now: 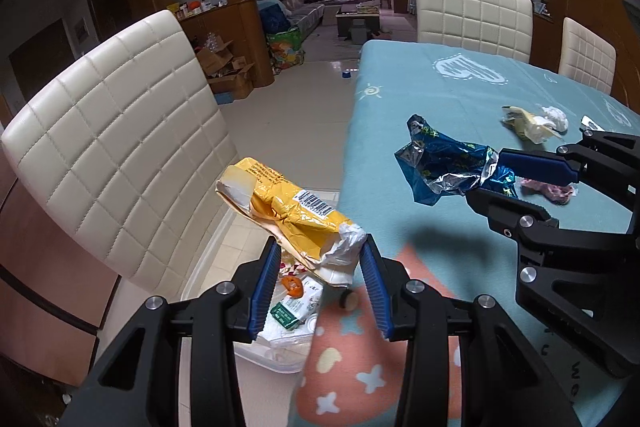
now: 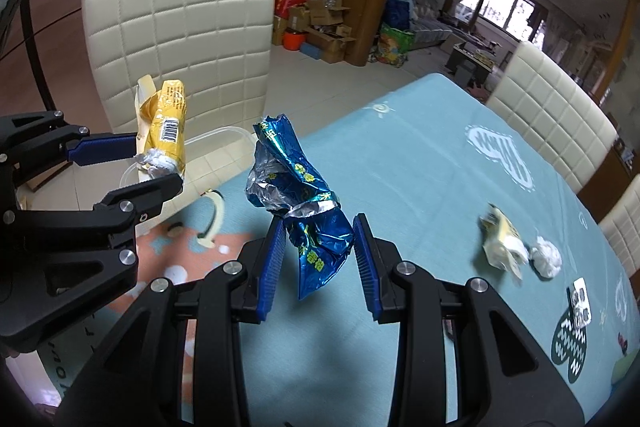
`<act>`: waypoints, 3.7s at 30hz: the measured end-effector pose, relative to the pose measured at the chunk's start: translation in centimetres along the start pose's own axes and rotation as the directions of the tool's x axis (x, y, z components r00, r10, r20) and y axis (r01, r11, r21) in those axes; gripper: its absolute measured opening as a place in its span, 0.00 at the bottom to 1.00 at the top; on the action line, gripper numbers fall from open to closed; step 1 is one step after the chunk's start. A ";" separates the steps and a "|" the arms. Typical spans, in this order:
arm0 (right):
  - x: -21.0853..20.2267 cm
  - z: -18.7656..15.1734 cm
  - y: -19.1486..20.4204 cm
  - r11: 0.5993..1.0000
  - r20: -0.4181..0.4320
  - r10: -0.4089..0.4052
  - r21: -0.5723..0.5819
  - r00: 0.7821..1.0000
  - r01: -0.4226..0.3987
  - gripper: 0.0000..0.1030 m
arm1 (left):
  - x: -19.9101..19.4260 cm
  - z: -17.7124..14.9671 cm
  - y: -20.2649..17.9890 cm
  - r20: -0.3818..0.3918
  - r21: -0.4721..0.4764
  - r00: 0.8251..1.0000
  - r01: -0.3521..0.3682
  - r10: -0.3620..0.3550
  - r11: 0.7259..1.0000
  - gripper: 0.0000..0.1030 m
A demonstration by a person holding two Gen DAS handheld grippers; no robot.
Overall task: Collect trash
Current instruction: 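Carry the yellow and blue foil wrappers over the bin, then open the right gripper over the bin while the left releases the yellow wrapper, then move both grippers back over the table toward the pink wrapper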
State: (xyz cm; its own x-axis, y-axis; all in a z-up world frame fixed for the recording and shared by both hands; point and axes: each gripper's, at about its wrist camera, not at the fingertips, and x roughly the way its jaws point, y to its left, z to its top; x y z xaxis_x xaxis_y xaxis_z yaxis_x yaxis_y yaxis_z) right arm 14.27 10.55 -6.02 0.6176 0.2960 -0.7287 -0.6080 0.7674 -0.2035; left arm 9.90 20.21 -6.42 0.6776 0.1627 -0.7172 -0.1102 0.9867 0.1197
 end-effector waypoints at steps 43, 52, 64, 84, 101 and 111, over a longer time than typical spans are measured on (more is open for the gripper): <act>6.3 4.7 4.8 0.995 -0.022 0.053 -0.083 0.998 -0.054 0.48 | 5.4 -0.6 9.8 -0.084 -0.131 0.989 -0.135 0.124 0.982 0.39; 4.2 2.9 2.1 0.999 -0.003 -0.003 -0.047 1.000 0.003 0.48 | 5.2 0.1 7.8 -0.082 -0.100 0.990 -0.125 0.117 0.987 0.50; 0.2 -1.5 -5.0 0.993 0.009 -0.071 0.098 0.997 0.070 0.51 | 2.4 0.8 3.3 -0.043 -0.047 0.994 -0.106 0.104 0.993 0.74; -9.1 -11.9 -17.6 0.923 -0.001 -0.209 0.330 0.978 0.198 0.53 | -2.5 2.3 -14.8 0.010 0.221 0.997 0.069 -0.073 0.973 0.74; -7.3 -15.1 -23.2 0.890 -0.053 -0.181 0.417 0.982 0.187 0.57 | 1.9 4.1 -21.8 -0.121 0.186 0.968 0.241 -0.221 0.952 0.74; -3.7 -13.7 -23.6 0.893 -0.082 -0.142 0.420 0.986 0.163 0.57 | 5.2 4.5 -22.1 -0.152 0.179 0.969 0.218 -0.192 0.959 0.74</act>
State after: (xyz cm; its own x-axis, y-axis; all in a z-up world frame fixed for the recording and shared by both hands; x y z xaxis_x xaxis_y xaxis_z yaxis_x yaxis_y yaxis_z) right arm 19.54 -16.46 -7.49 0.6544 0.1363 -0.7438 -0.2325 0.9722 -0.0264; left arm 19.10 -0.74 -9.72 0.5675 -0.0319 -0.8227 0.1722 0.9817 0.0808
